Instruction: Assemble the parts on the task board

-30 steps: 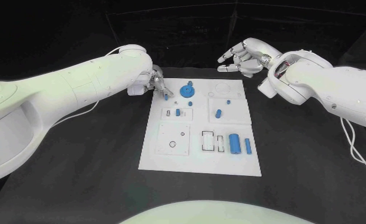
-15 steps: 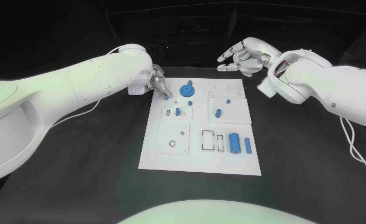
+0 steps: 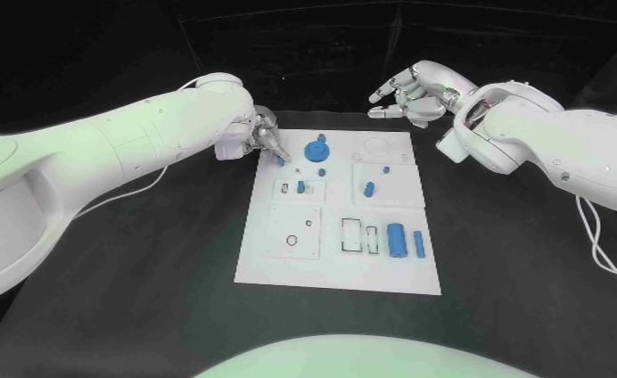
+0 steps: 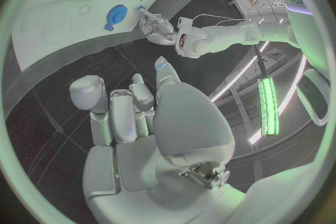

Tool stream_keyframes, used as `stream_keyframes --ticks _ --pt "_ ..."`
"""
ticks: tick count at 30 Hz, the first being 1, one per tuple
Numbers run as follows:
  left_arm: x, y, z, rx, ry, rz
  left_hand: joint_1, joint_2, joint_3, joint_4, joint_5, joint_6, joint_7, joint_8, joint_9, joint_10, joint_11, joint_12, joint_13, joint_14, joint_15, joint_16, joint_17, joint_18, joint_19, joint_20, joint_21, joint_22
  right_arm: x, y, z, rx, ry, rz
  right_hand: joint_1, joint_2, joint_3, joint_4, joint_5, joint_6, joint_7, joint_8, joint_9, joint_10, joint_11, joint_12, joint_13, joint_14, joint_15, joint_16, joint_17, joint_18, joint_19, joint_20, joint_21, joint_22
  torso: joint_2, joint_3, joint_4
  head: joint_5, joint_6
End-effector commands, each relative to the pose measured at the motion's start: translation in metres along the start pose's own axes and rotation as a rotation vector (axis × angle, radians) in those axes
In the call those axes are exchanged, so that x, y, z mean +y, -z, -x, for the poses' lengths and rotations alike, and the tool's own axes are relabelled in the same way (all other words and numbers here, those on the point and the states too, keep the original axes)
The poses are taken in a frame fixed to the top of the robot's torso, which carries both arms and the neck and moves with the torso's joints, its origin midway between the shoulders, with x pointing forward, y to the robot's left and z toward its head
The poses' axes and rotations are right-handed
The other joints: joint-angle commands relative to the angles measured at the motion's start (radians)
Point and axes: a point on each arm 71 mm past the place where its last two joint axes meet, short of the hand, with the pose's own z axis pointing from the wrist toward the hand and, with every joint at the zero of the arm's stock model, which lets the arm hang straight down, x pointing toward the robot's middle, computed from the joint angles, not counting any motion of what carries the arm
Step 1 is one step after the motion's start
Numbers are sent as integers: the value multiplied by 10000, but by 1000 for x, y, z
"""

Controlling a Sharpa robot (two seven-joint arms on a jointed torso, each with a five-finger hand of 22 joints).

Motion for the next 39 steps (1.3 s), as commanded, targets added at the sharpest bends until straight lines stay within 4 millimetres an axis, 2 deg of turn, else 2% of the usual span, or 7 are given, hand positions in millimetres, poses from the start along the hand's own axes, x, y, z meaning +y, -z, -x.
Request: stream_keyframes --ticks 1,6,7,16,19,27,39 --pt "-3 4 2 -543 512 -460 -336 -194 1620 -1198 11 -63 -17 100 246 127 -20 -13 19 1038 -1 31 2635 13 8 -20 -14 12 1 0 1 26 18 77 -3 100 -60 16 87 -59 -11 65 -16 -106 1 -31 -27 213 -45 -59 -3 61 -37 -27 -60 -21 -3 6 12 58 -1" --pt "-3 14 -3 -858 705 -761 -843 -483 2493 -1365 6 -84 -19 239 333 182 -16 -20 -7 1038 -7 31 2635 16 8 -17 -33 17 1 -1 1 34 20 63 2 102 -66 16 101 -61 -11 70 -16 -111 1 -35 -34 212 -44 -65 -10 62 -38 -27 -66 -28 -18 1 49 65 -14" --pt "-3 16 -4 -918 733 -830 -1246 -692 3159 -1460 -2 -113 -24 354 406 214 7 -27 -36 1038 -34 31 2635 13 4 -1 -53 21 1 -1 1 36 20 61 2 102 -66 16 101 -61 -11 70 -16 -111 1 -35 -34 212 -44 -65 -10 62 -38 -27 -66 -28 -20 1 54 68 -5" --pt "1 33 -14 -1310 942 -1152 -1442 -824 3494 -1536 33 -111 -34 441 458 265 -20 14 -1 1038 -22 31 2635 15 11 -11 -55 36 0 0 1 39 26 36 1 103 -69 17 105 -62 -11 71 -16 -117 1 -41 -41 210 -44 -71 -18 63 -41 -27 -72 -38 -44 -6 143 70 -42" --pt "3 38 -21 -1357 1008 -1244 -1465 -842 3538 -1547 34 -111 -37 452 464 275 -22 23 9 1038 -24 31 2635 14 15 -12 -50 44 0 0 2 41 27 36 1 103 -69 18 105 -62 -11 71 -16 -117 1 -41 -41 210 -44 -71 -18 63 -41 -27 -72 -38 -40 4 135 137 -31" --pt "8 42 -38 -1560 384 -1320 -1490 -866 3573 -1553 32 -112 -38 464 471 259 -23 -10 -44 1038 -25 31 2635 16 13 -13 -58 36 0 0 1 54 25 36 -6 106 -77 24 109 -64 -9 73 -16 -118 2 -41 -43 210 -43 -72 -17 63 -41 -27 -76 -42 -31 -15 153 164 -58" --pt "5 41 -54 -1529 -351 -1353 -1515 -918 3625 -1572 32 -116 -44 478 479 252 -28 -32 -80 1038 -26 31 2635 19 8 -14 -73 20 -1 0 1 67 26 27 -12 112 -82 30 112 -66 -9 76 -16 -123 3 -46 -49 210 -43 -75 -20 63 -39 -27 -76 -39 -33 -2 117 194 -82"
